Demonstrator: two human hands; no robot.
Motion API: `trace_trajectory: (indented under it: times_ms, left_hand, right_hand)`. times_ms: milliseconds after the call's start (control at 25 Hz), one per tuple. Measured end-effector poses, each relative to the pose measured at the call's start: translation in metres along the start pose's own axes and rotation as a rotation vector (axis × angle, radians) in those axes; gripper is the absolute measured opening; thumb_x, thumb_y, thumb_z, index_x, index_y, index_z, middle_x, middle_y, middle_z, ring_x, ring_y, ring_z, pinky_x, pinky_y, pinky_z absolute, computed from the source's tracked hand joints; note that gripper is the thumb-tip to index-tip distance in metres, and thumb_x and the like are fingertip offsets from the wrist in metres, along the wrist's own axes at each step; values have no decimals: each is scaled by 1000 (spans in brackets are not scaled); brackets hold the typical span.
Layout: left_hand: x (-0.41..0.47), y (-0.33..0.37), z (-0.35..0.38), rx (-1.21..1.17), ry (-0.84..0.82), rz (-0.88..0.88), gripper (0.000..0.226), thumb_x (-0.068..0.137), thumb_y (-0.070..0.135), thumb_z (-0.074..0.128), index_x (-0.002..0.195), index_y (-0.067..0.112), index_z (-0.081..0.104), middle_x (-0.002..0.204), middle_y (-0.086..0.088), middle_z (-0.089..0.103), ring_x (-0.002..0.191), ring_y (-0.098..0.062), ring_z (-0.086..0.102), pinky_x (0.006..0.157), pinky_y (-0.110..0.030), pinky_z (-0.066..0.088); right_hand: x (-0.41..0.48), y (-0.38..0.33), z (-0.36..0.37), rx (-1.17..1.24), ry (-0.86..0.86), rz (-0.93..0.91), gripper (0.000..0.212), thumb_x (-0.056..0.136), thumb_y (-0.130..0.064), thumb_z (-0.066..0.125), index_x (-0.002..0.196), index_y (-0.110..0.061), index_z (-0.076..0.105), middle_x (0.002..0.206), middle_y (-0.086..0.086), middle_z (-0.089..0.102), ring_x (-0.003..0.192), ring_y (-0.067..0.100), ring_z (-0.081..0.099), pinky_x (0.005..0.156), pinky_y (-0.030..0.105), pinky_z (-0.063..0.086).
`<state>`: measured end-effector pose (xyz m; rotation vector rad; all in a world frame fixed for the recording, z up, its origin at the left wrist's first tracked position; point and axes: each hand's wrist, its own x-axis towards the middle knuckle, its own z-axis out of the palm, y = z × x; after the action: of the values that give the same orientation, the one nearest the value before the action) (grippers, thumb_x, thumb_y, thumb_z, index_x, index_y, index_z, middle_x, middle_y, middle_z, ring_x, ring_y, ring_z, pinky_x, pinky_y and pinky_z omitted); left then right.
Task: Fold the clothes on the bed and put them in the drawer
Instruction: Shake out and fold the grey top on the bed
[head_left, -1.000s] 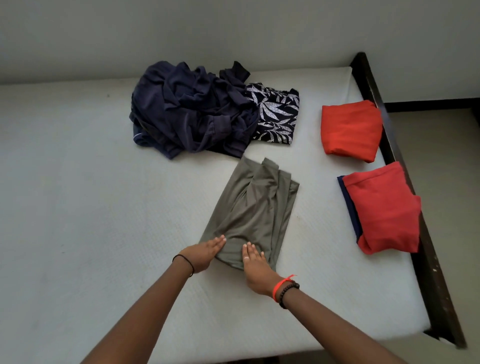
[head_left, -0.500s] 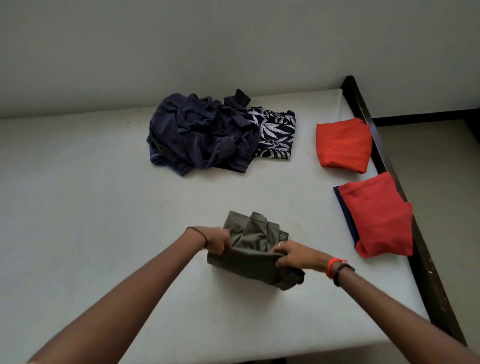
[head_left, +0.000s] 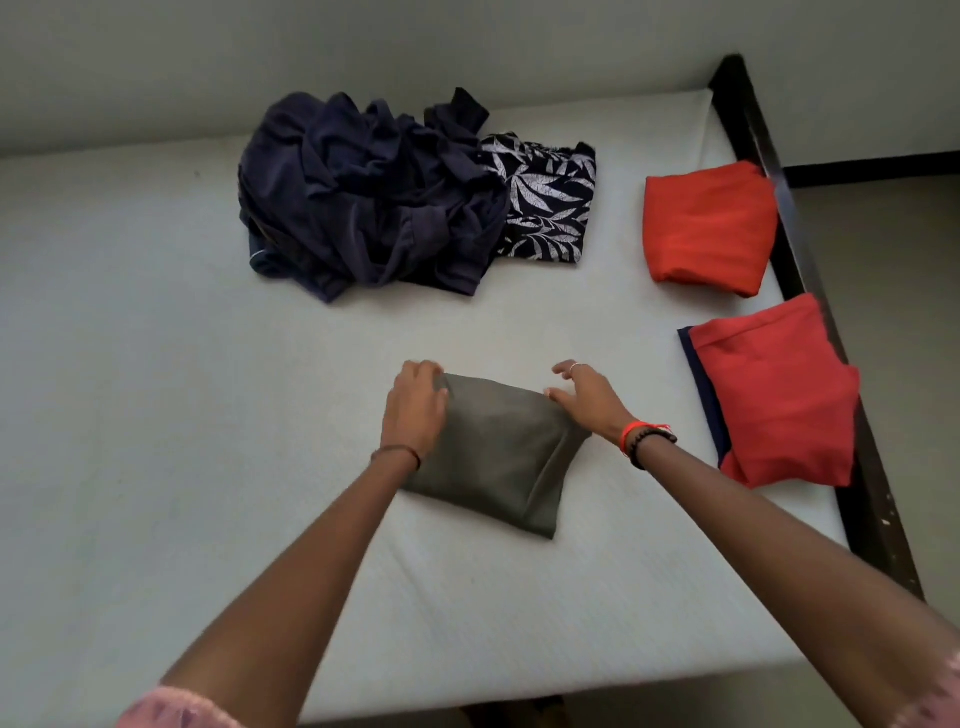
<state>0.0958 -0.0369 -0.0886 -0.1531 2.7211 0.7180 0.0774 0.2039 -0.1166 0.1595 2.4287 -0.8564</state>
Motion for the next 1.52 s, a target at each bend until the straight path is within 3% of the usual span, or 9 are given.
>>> trace_trajectory:
  times_ms: [120,240,320,520,720,880,1080,1280,1520]
  left_hand:
    - [-46,-7,25,-285,181,-550,46,90,34,61,109,-7,55,116,-24,54,111,-37,52,92,-40,41]
    - [-69,-14,61,-619,-91,-1089,91,78,67,57,130,-7,49,135,-28,47,126,-43,45,106,-46,38]
    - [-78,-14,85,-928,-182,-1179,111,53,80,63,132,3,50,141,-27,42,130,-44,42,110,-51,34]
    - [-79,15,95,-1225,156,-1210,77,71,36,82,129,0,48,129,-13,56,117,-30,55,100,-35,44]
    - [-80,22,91,-1498,236,-1100,54,78,15,76,126,3,54,123,-10,62,109,-25,61,92,-35,50]
    - [-68,30,75,-1685,19,-846,37,88,12,60,125,4,57,119,-12,66,105,-24,63,83,-33,52]
    - [-59,50,44,-1784,-173,-669,29,89,2,42,111,-7,59,107,-20,66,95,-27,63,87,-33,49]
    - [-60,73,33,-1705,-494,-698,34,74,4,47,103,-9,62,108,-22,66,90,-27,66,84,-33,54]
    - [-63,107,49,-1586,-821,-706,37,75,2,44,98,-6,71,110,-21,66,94,-31,67,86,-38,53]
  right_hand:
    - [1,-9,14,-63,-115,-45,65,86,-43,66,135,-6,45,138,14,48,127,29,45,108,37,35]
    - [0,-24,30,-229,-187,-73,83,76,-61,66,139,-15,38,136,12,45,126,30,42,104,44,38]
    - [1,-33,39,-315,-178,-94,87,72,-67,65,137,-17,39,132,10,46,123,29,43,102,44,39]
    - [9,-32,53,-373,-133,-111,86,68,-69,66,130,-15,41,130,8,50,120,27,45,99,44,37]
    - [16,-22,54,-249,-120,-91,79,65,-69,70,120,-17,46,123,4,55,116,25,49,94,42,34]
    - [18,-12,49,-51,-171,-49,73,65,-66,72,117,-19,51,115,-1,61,108,20,55,94,39,38]
    - [3,4,16,493,-430,83,57,67,-60,76,97,-13,67,98,2,72,90,19,68,87,34,51]
    - [-39,45,-5,1014,-661,246,75,58,-52,84,116,-9,63,120,9,67,110,21,63,97,35,47]
    - [-87,100,-19,1358,-554,417,81,33,-40,97,103,-9,72,111,12,70,98,23,68,88,36,49]
